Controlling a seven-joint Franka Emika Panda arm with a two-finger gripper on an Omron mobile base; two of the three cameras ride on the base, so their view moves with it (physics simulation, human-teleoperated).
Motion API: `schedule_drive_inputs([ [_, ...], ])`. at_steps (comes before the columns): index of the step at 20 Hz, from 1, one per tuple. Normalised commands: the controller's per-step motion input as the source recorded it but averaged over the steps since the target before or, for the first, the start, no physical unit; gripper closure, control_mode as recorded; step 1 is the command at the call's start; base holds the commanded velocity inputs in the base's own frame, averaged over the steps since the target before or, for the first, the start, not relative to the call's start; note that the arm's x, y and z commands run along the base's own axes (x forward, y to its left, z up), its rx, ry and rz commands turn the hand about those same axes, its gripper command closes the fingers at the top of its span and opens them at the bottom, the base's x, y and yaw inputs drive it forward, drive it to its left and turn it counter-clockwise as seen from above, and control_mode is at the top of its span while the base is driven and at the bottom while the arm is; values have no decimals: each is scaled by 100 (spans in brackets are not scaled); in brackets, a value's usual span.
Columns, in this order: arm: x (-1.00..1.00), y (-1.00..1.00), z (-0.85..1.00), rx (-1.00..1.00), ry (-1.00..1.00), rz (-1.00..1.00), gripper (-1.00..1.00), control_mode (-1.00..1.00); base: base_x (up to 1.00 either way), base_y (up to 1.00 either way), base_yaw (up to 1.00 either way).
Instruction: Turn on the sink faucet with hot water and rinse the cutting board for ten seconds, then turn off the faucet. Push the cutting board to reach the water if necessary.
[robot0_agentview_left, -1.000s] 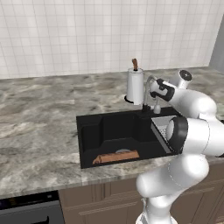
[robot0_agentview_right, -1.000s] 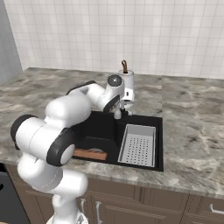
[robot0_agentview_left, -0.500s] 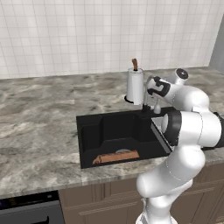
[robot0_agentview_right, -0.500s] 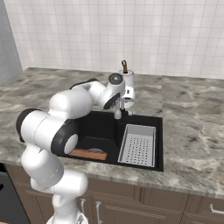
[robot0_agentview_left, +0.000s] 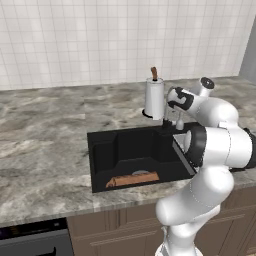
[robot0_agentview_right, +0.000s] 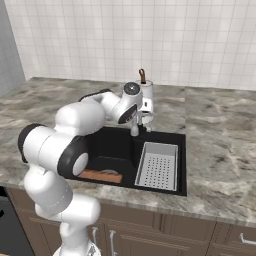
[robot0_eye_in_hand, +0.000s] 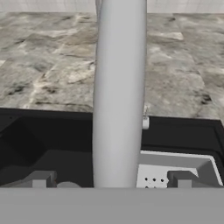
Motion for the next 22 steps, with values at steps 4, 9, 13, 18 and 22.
schedule_drive_inputs([
  [4,0,42,-6,0,0,0,-100,-100,0,0,0],
  [9,0,49,-6,0,0,0,-100,-100,0,0,0],
  [13,7,57,-15,-3,0,0,-100,-100,0,0,0],
  [18,12,51,-11,-2,0,0,-100,-100,0,0,0],
  [22,14,51,-10,-2,0,0,-100,-100,0,0,0],
])
